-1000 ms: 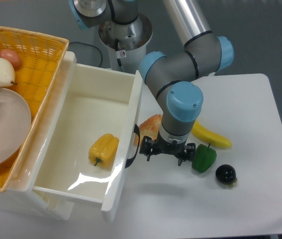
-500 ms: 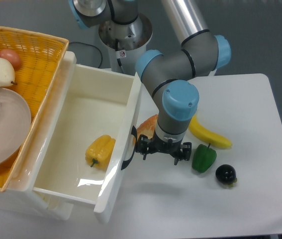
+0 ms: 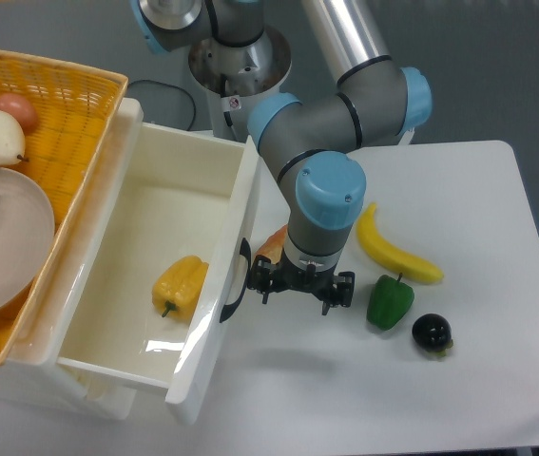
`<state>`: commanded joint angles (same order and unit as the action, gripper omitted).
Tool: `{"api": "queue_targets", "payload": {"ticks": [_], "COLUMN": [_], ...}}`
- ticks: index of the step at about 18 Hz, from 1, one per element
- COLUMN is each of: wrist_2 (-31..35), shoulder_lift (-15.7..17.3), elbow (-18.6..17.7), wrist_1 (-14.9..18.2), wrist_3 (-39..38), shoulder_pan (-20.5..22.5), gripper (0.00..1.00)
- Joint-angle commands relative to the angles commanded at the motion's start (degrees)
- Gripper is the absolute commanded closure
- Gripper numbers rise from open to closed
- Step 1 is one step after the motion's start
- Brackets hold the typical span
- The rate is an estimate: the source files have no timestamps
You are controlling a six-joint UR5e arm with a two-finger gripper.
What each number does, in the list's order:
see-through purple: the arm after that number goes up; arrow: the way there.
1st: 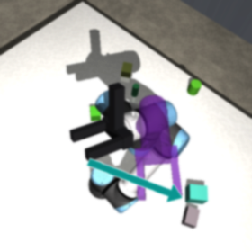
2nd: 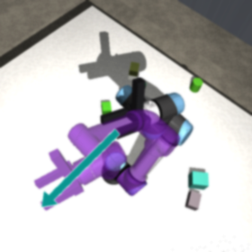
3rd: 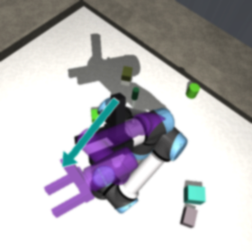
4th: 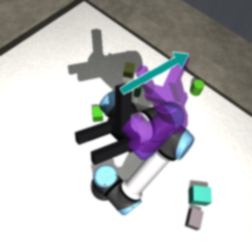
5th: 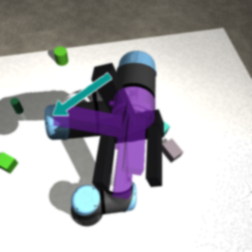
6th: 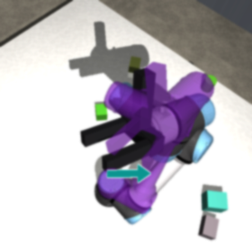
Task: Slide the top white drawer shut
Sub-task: 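Push the drawer front with the gripper, sliding the drawer inward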
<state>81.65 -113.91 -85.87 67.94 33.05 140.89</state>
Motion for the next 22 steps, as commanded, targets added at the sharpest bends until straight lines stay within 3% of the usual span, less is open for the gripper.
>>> {"api": "queue_targets", "payload": {"ticks": [6, 22], "wrist_2": [0.3, 0.6], "shoulder_lift": [0.3, 2.2], "elbow": [0.1, -1.5], "wrist_1": [2.5, 3.3], "wrist_3": [1.0, 1.4], "shoulder_pan": [0.4, -0.6], "gripper": [0.00, 0.00]}}
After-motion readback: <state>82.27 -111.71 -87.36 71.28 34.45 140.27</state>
